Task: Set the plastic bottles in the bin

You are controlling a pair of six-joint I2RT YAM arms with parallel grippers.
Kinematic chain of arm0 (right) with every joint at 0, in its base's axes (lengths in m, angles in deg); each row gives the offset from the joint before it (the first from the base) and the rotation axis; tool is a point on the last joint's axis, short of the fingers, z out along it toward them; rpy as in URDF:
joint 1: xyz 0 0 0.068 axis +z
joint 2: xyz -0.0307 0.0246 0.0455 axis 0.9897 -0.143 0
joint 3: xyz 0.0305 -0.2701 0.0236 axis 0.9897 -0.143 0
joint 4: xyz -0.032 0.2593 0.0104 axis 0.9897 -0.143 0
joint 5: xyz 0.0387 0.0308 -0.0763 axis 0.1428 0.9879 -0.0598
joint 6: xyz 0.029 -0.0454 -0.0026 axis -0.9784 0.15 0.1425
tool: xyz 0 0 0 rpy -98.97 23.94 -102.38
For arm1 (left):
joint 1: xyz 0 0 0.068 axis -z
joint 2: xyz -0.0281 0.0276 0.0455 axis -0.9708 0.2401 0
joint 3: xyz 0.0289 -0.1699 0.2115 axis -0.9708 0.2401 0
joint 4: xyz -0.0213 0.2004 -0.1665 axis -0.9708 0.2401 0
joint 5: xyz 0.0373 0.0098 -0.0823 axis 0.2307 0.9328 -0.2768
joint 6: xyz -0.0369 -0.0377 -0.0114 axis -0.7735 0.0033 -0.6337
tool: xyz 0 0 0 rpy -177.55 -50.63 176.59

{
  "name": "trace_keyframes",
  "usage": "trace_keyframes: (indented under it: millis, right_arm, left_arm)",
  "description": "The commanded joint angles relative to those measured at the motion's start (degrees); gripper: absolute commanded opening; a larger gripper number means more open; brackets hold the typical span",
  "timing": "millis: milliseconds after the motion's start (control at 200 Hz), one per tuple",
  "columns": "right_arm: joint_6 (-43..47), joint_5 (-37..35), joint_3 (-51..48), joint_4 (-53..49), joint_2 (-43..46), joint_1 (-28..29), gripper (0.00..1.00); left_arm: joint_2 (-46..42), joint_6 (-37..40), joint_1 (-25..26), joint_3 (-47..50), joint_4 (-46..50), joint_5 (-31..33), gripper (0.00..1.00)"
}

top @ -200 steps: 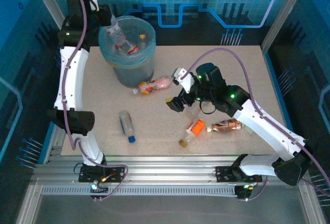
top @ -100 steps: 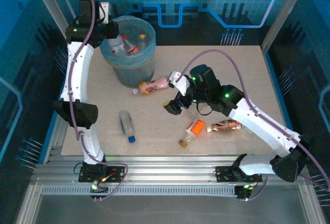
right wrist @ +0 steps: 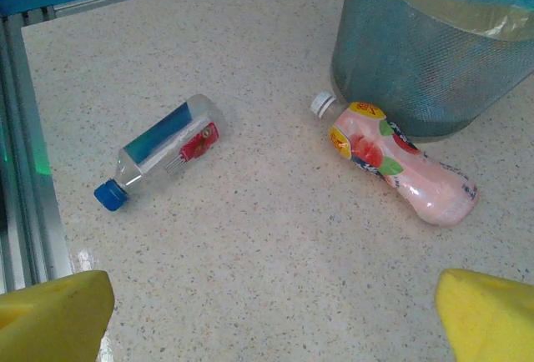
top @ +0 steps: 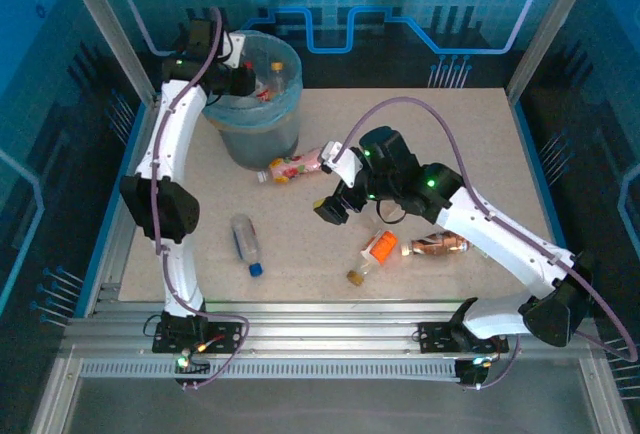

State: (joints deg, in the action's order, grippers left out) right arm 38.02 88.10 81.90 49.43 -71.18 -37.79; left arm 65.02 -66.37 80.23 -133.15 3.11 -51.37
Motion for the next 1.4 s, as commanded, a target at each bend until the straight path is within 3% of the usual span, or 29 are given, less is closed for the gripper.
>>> trace_keyframes:
  millis: [0, 160, 375, 470, 970, 1396]
  right_arm:
    - [0.8, -0.8, 1.6, -1.4, -0.4, 0.9, 1.00]
    - [0.4, -1.2, 2.1, -1.7, -0.3, 1.2, 1.00]
    - [-1.8, -3.6, -1.3, -0.1, 2.6, 2.1, 1.00]
    - [-1.9, -4.7, -4.3, 1.4, 4.7, 2.1, 1.00]
    - [1.4, -5.8, -7.4, 1.3, 6.5, 1.6, 1.00]
    - [2.0, -6.0, -8.1, 1.1, 6.0, 1.6, 1.00]
  left_arm:
    - [0.4, 0.3, -0.2, 2.3, 0.8, -1.0, 0.00]
    - [-0.6, -1.7, -0.3, 2.2, -0.4, -1.9, 0.09]
    - [-4.9, -5.4, -0.5, 2.7, -4.6, -2.4, 0.47]
    - [-7.3, -6.9, -0.5, 3.9, -5.9, -2.5, 0.58]
    - [-14.2, -9.2, -0.5, 7.2, -8.1, -2.6, 0.54]
    - [-12.1, -9.4, -0.5, 8.5, -8.2, -2.6, 0.28]
